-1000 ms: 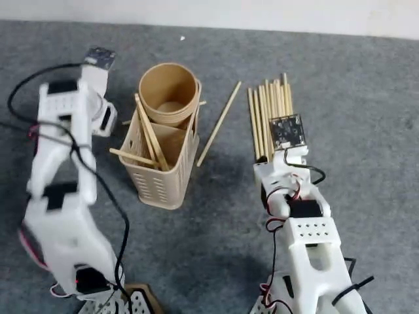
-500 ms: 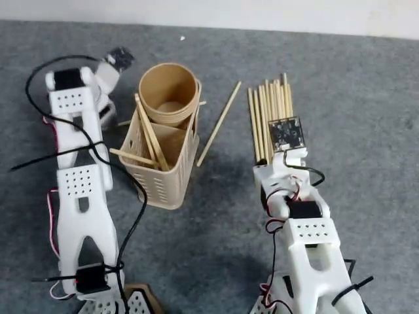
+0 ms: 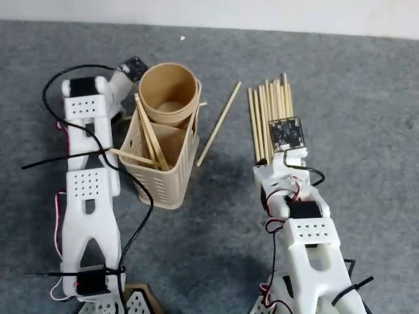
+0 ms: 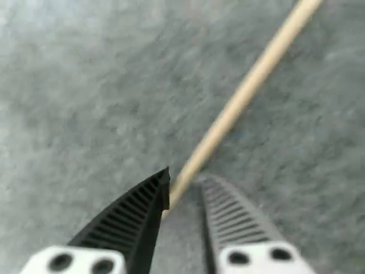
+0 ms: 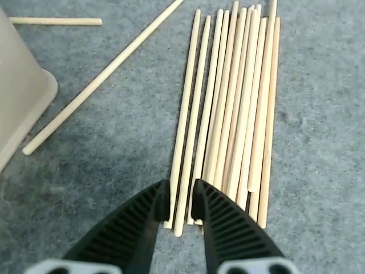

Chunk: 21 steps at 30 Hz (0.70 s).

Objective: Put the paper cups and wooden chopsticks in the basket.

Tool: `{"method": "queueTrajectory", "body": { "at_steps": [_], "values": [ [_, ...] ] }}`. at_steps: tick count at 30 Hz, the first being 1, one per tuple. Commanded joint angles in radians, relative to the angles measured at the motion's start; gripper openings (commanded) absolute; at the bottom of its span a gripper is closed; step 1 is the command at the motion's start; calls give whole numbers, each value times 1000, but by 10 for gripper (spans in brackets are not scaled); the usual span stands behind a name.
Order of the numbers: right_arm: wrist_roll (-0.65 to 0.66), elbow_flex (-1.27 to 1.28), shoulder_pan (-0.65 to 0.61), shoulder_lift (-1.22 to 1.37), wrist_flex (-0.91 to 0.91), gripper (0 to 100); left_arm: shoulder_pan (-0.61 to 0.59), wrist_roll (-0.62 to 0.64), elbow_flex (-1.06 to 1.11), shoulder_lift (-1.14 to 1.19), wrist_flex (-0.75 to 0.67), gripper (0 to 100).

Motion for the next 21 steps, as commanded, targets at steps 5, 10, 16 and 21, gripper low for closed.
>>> {"method": "queueTrajectory", "body": {
  "at_steps": [5,10,16,21],
  "values": [
    [8,-7,5,1,-13,83,-45,-3,-13,-1,-37,4],
    [6,-7,5,1,-13,83,-147,150,-7,-110,107,4],
    [5,-7,5,1,-13,83,-277,328,397,-410,114,4],
    [5,-7,5,1,-13,83,-277,322,963,-860,109,4]
  ]
}}
